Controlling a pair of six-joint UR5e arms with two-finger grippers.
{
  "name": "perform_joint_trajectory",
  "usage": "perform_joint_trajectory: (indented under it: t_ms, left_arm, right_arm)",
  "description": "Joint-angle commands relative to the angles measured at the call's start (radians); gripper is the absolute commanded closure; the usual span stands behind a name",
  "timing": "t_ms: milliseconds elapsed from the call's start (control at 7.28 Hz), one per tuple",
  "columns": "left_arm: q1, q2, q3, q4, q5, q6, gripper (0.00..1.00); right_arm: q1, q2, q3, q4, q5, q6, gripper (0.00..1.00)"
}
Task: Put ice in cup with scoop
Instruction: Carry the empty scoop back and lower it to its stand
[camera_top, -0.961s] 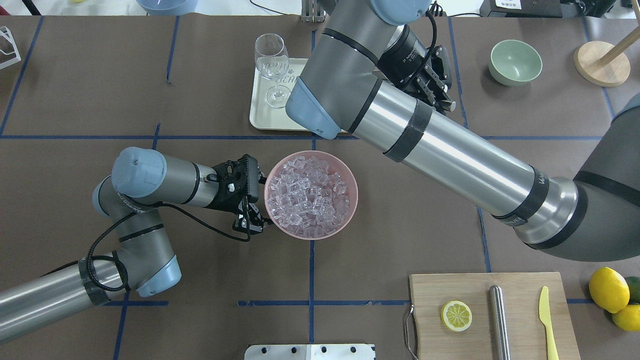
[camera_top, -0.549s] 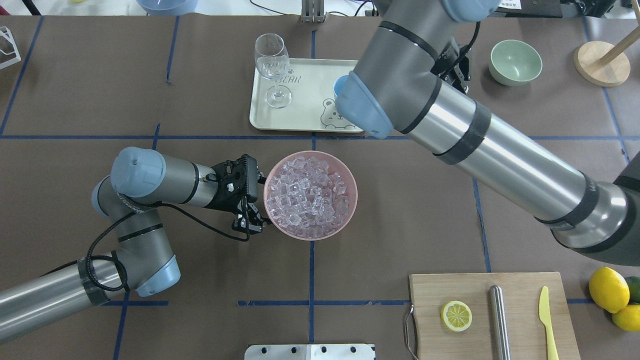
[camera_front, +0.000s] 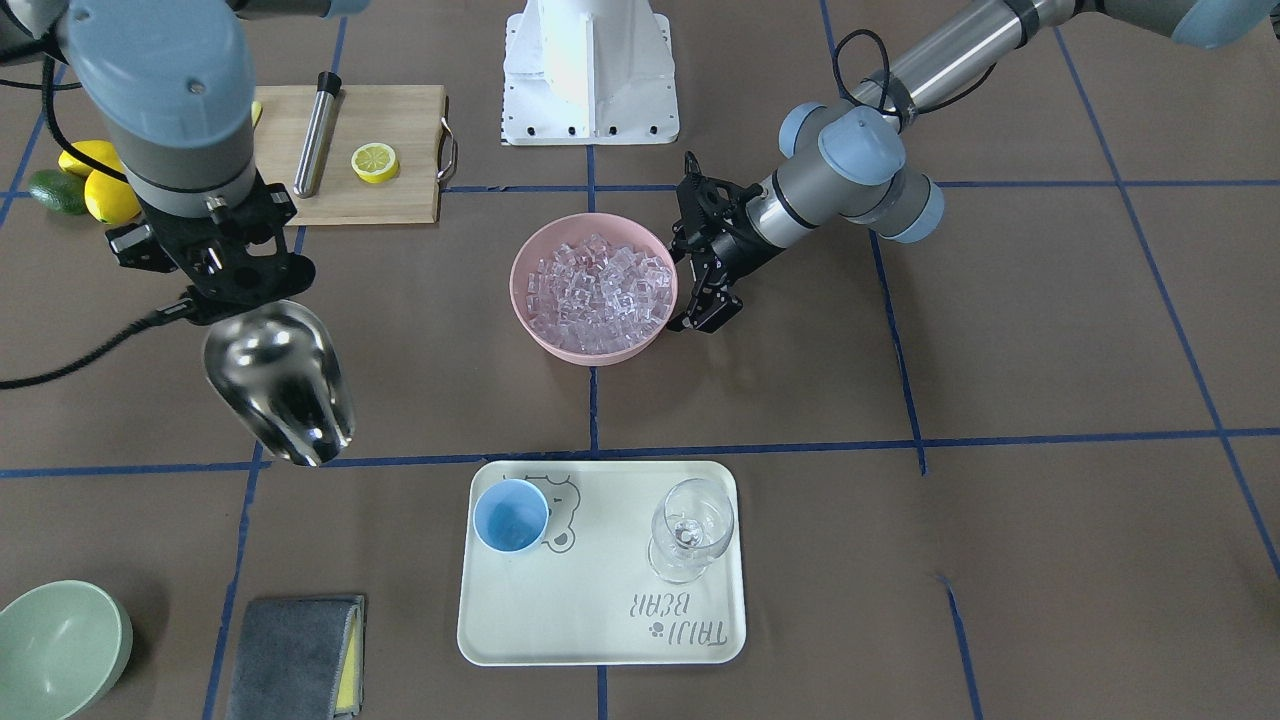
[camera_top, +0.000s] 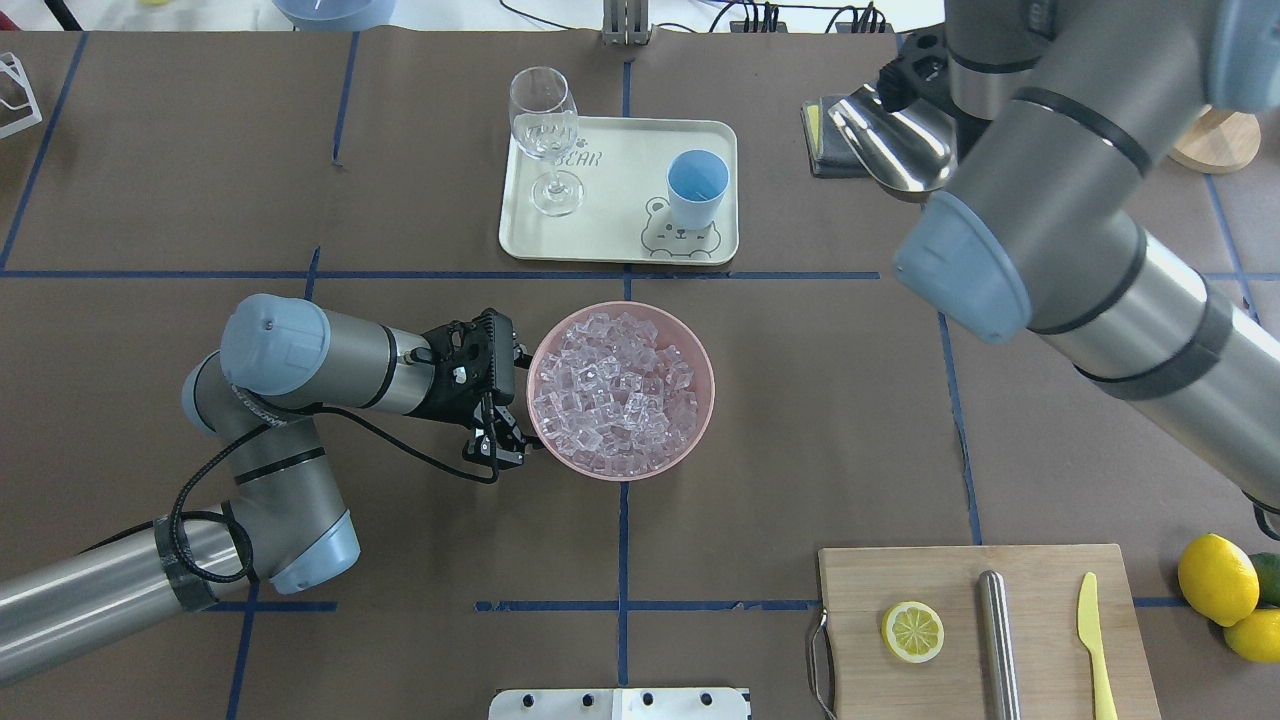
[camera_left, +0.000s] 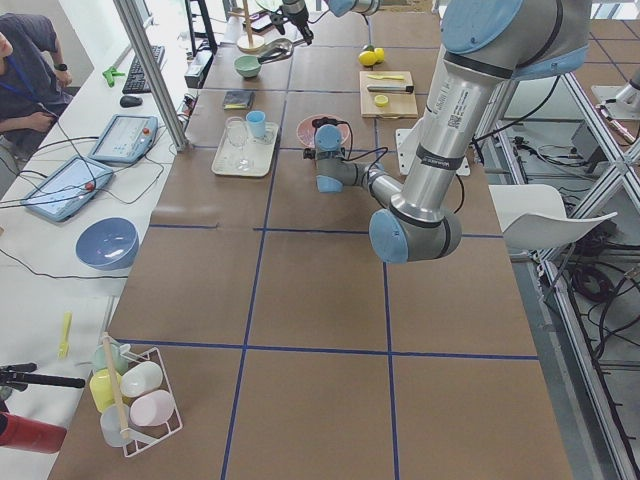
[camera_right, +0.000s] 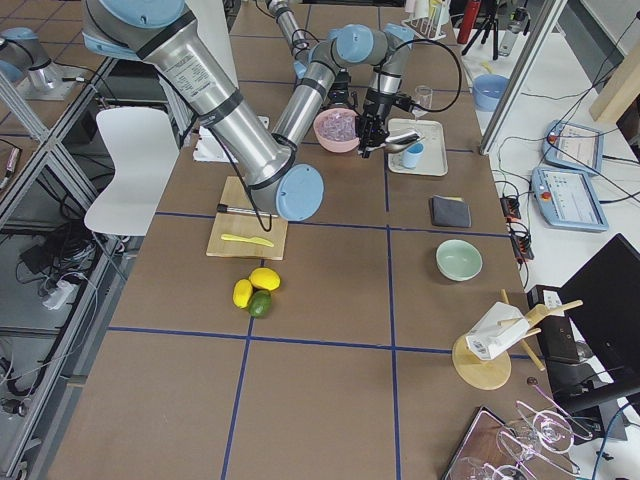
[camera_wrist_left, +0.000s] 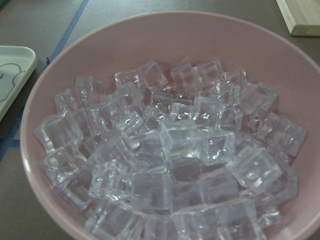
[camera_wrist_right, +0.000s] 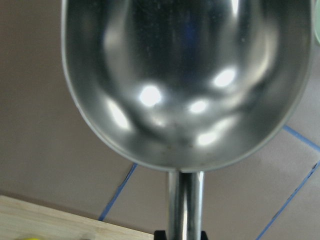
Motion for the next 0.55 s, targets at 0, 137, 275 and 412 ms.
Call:
perform_joint_trajectory:
  t_ms: [0, 137, 275, 412]
  left_arm:
    - [0.001, -0.001, -0.002, 0.0, 0.0, -0.001, 0.0]
    - [0.001, -0.001, -0.002, 0.0, 0.002, -0.001, 0.0]
    - [0.001, -0.001, -0.002, 0.0, 0.002, -0.001, 0.0]
    - [0.001, -0.001, 0.0, 0.0, 0.002, 0.0, 0.0]
  right_arm:
    - [0.018, -0.127, 0.082, 0.043, 0.138, 0.213, 1.0]
    - [0.026, -0.199, 0.117, 0.045, 0.202, 0.279, 1.0]
    - [0.024, -0.249, 0.136, 0.048, 0.232, 0.339, 1.0]
    - [0.024, -0.315, 0.154, 0.118, 0.258, 0.35, 1.0]
